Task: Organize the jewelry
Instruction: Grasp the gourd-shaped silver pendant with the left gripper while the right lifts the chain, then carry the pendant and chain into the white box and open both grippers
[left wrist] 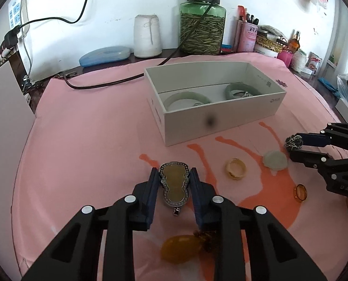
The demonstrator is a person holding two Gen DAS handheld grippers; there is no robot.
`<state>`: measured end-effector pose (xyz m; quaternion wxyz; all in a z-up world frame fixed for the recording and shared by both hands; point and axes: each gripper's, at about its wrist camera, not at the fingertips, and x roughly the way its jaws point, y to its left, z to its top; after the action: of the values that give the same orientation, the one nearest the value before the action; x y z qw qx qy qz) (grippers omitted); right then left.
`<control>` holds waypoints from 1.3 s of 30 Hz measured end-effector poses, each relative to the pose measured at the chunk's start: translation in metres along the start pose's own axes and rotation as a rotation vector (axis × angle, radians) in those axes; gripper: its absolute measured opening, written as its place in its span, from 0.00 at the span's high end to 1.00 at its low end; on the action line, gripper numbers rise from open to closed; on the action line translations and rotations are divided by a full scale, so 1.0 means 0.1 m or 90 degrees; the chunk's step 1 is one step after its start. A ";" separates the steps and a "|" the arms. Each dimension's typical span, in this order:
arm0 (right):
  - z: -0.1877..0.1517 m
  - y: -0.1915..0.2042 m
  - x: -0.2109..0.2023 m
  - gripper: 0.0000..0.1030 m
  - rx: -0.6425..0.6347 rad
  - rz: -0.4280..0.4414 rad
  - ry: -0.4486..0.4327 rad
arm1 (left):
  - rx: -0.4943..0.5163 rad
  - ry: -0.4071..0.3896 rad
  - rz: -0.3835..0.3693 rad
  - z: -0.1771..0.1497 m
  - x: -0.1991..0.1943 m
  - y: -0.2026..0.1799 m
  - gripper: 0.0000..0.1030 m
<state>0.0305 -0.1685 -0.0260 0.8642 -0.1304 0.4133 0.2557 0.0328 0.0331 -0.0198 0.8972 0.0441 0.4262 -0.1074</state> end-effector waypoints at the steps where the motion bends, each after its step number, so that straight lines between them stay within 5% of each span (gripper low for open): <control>1: 0.00 0.00 0.00 0.71 -0.001 -0.001 0.000 | -0.002 0.000 -0.002 0.00 0.00 0.00 0.74; 14: 0.00 0.00 0.00 0.71 0.000 0.000 0.000 | 0.010 0.000 -0.014 -0.04 -0.03 -0.03 0.74; 20: 0.00 0.01 -0.05 0.90 -0.003 -0.012 -0.018 | 0.000 -0.027 -0.005 -0.04 -0.10 -0.01 0.74; 39: 0.08 -0.10 -0.37 0.92 0.030 0.004 -0.086 | -0.018 -0.102 -0.012 0.00 -0.36 0.05 0.74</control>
<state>0.0215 -0.1857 0.0080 0.8922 -0.0911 0.3601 0.2569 0.0114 0.0432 0.0082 0.9280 0.0184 0.3546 -0.1128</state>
